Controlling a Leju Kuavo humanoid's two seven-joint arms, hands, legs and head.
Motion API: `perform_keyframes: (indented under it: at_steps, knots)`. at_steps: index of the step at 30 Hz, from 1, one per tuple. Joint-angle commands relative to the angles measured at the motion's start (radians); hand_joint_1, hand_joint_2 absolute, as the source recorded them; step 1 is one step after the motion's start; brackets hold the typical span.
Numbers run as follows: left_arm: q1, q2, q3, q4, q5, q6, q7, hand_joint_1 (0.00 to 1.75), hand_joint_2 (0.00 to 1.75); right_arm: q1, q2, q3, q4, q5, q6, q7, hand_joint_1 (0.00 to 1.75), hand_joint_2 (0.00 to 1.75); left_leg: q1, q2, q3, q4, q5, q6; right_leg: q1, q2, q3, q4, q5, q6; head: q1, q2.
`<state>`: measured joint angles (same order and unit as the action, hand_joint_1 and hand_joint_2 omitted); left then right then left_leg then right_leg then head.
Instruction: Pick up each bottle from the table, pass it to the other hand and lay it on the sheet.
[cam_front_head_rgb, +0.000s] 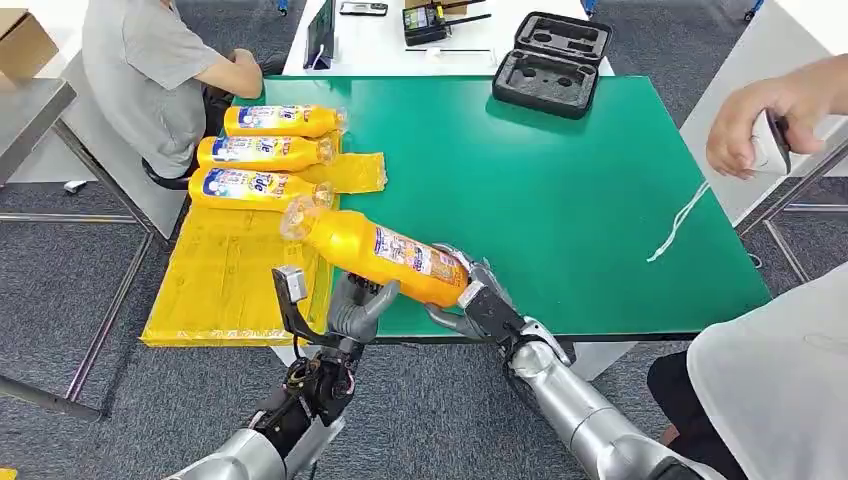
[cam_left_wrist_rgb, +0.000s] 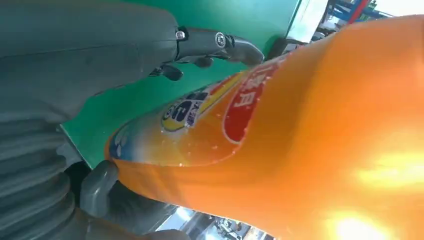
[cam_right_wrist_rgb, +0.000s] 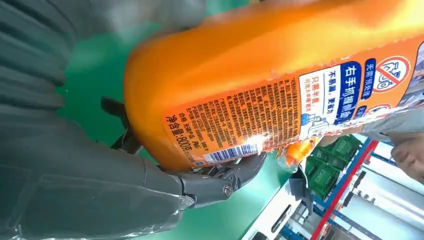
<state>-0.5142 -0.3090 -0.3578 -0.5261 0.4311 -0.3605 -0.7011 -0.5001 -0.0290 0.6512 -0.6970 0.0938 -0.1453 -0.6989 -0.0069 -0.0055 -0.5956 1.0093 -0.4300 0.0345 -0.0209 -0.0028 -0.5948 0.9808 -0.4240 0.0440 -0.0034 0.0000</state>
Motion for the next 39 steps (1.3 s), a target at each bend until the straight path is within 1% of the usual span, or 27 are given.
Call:
perform_keyframes:
  at_steps: [1,9,11,13,14,16,17,18,20,21,22,23,24,25,26,27,28,31,33,34,35,36,37,39]
  knots:
    - [-0.017,0.005,0.057,-0.006,-0.010,-0.010,0.003,0.00,1.75,-0.042,0.019,-0.010,0.037,-0.003,0.024,0.001,1.75,1.75,0.001,0.002,0.002,0.001,-0.001,-0.002,0.001,0.002,0.001,0.000,0.000,-0.002,0.000,0.000]
    - [-0.003,0.001,0.081,-0.024,-0.024,-0.031,0.003,0.00,1.75,-0.042,0.031,-0.050,0.028,-0.037,0.089,0.001,1.75,1.75,0.001,0.002,0.002,0.001,-0.001,-0.002,0.001,0.002,0.002,0.000,-0.001,-0.002,0.000,0.000]
    - [-0.001,0.000,0.084,-0.028,-0.026,-0.034,0.003,0.00,1.75,-0.043,0.032,-0.051,0.030,-0.034,0.091,0.001,1.75,1.75,0.000,0.002,0.002,0.000,-0.001,-0.002,0.001,0.002,0.001,0.000,0.000,-0.002,0.000,0.000]
    - [0.004,-0.002,0.090,-0.039,-0.030,-0.044,0.003,0.02,1.75,-0.044,0.035,-0.059,0.031,-0.038,0.099,0.001,1.75,1.75,0.001,0.002,0.002,0.000,-0.001,-0.002,0.001,0.002,0.001,0.000,0.000,-0.002,0.000,0.000]
    - [0.006,-0.003,0.091,-0.041,-0.031,-0.049,0.003,0.07,1.75,-0.042,0.035,-0.061,0.030,-0.039,0.101,0.001,1.75,1.75,0.000,0.001,0.001,0.000,-0.001,-0.001,0.000,0.001,0.001,0.000,0.000,-0.001,0.000,0.000]
    - [0.010,-0.003,0.095,-0.049,-0.039,-0.052,0.003,0.86,1.75,-0.042,0.034,-0.068,0.026,-0.039,0.102,0.001,1.75,1.75,0.001,0.002,0.002,0.001,-0.001,-0.002,0.001,0.002,0.002,0.000,-0.001,-0.002,0.000,0.000]
    - [0.011,-0.004,0.097,-0.049,-0.042,-0.052,0.003,0.86,1.75,-0.041,0.034,-0.073,0.026,-0.040,0.102,0.001,1.75,1.75,0.001,0.002,0.001,0.000,-0.001,-0.001,0.001,0.001,0.001,0.000,0.000,-0.001,0.000,0.000]
    - [0.013,-0.005,0.102,-0.052,-0.046,-0.054,0.003,1.50,1.75,-0.041,0.034,-0.082,0.023,-0.045,0.108,0.001,1.75,1.75,0.000,0.001,0.001,0.000,-0.001,-0.001,0.000,0.001,0.001,0.000,0.000,-0.001,0.000,0.000]
    - [0.017,-0.005,0.108,-0.059,-0.051,-0.058,0.003,1.55,1.75,-0.041,0.034,-0.089,0.021,-0.046,0.115,0.001,1.75,1.75,0.001,0.001,0.001,0.000,-0.001,-0.002,0.001,0.001,0.001,0.000,0.000,-0.002,0.000,0.000]
    - [0.017,-0.007,0.114,-0.056,-0.050,-0.066,0.003,1.40,1.75,-0.041,0.035,-0.087,0.026,-0.039,0.120,0.001,1.75,1.75,0.001,0.002,0.002,0.001,-0.002,-0.002,0.001,0.002,0.002,0.000,-0.001,-0.002,0.000,0.000]
    - [0.017,-0.007,0.117,-0.060,-0.051,-0.072,0.003,1.31,1.75,-0.040,0.037,-0.086,0.029,-0.035,0.122,0.001,1.75,1.75,0.001,0.002,0.001,0.000,-0.001,-0.001,0.001,0.002,0.001,0.000,0.000,-0.002,0.000,0.000]
    - [0.017,-0.007,0.117,-0.060,-0.051,-0.072,0.003,1.29,1.75,-0.040,0.037,-0.086,0.029,-0.035,0.122,0.001,1.75,1.75,0.001,0.002,0.001,0.000,-0.001,-0.001,0.001,0.001,0.001,0.000,0.000,-0.001,0.000,0.000]
    - [0.022,-0.008,0.124,-0.075,-0.060,-0.081,0.003,0.93,1.75,-0.034,0.042,-0.078,0.034,-0.024,0.123,0.001,1.75,1.75,0.001,0.002,0.003,0.001,-0.002,-0.002,0.001,0.002,0.002,0.000,-0.001,-0.002,0.000,0.000]
    - [0.026,-0.009,0.127,-0.084,-0.070,-0.090,0.003,0.82,1.75,-0.033,0.046,-0.075,0.049,-0.020,0.128,0.001,1.75,1.75,0.001,0.002,0.001,0.000,-0.001,-0.002,0.001,0.001,0.001,0.000,0.000,-0.002,0.000,0.000]
    - [0.027,-0.010,0.128,-0.088,-0.073,-0.091,0.003,0.87,1.75,-0.034,0.048,-0.074,0.053,-0.018,0.129,0.001,1.75,1.75,0.001,0.001,0.002,0.000,-0.001,-0.002,0.001,0.001,0.001,0.000,0.000,-0.002,0.000,0.000]
    - [0.031,-0.011,0.130,-0.097,-0.081,-0.089,0.003,1.33,1.75,-0.035,0.051,-0.072,0.063,-0.015,0.129,0.001,1.75,1.75,0.001,0.002,0.002,0.001,-0.001,-0.002,0.002,0.001,0.002,0.000,-0.001,-0.002,0.000,0.000]
    - [0.032,-0.013,0.135,-0.096,-0.086,-0.092,0.003,1.47,1.75,-0.038,0.052,-0.069,0.072,-0.011,0.127,0.001,1.75,1.75,0.001,0.001,0.001,0.000,-0.001,-0.002,0.001,0.001,0.001,0.000,-0.001,-0.002,0.000,0.000]
    - [0.034,-0.015,0.140,-0.103,-0.089,-0.099,0.003,1.50,1.75,-0.046,0.057,-0.066,0.093,-0.009,0.133,0.001,1.75,1.75,0.001,0.001,0.001,0.000,-0.001,-0.001,0.001,0.000,0.001,0.000,0.000,-0.001,0.000,0.000]
    - [0.036,-0.018,0.154,-0.111,-0.089,-0.114,0.003,1.45,1.75,-0.055,0.063,-0.058,0.115,-0.003,0.141,0.001,1.75,1.75,0.001,0.001,0.002,0.000,-0.001,-0.002,0.001,0.001,0.002,0.000,-0.001,-0.002,0.000,0.000]
    - [0.043,-0.018,0.159,-0.127,-0.095,-0.125,0.003,1.50,1.75,-0.058,0.066,-0.056,0.128,-0.003,0.149,0.001,1.75,1.75,0.001,0.001,0.001,0.000,-0.001,-0.001,0.001,0.001,0.001,0.000,0.000,-0.001,0.000,0.000]
    - [0.043,-0.018,0.159,-0.127,-0.095,-0.125,0.003,1.50,1.75,-0.058,0.066,-0.056,0.128,-0.003,0.149,0.001,1.75,1.75,0.001,0.001,0.002,0.001,-0.001,-0.002,0.001,0.001,0.002,0.000,-0.001,-0.002,0.000,0.000]
    - [0.049,-0.020,0.162,-0.137,-0.102,-0.131,0.003,1.55,1.75,-0.063,0.073,-0.054,0.148,-0.003,0.156,0.001,1.75,1.75,0.001,0.001,0.001,0.001,-0.001,-0.002,0.001,0.001,0.001,0.000,-0.001,-0.002,0.000,0.000]
    - [0.050,-0.020,0.164,-0.138,-0.104,-0.131,0.003,1.68,1.75,-0.065,0.074,-0.053,0.156,-0.003,0.162,0.001,1.75,1.75,0.001,0.001,0.001,0.001,-0.001,-0.001,0.001,0.001,0.001,0.000,0.000,-0.002,0.000,0.000]
    - [0.055,-0.023,0.172,-0.148,-0.115,-0.133,0.003,1.71,1.75,-0.072,0.078,-0.050,0.180,-0.001,0.173,0.001,1.75,1.75,0.001,0.000,0.002,0.001,-0.001,-0.002,0.001,0.000,0.002,0.000,-0.001,-0.002,0.000,0.000]
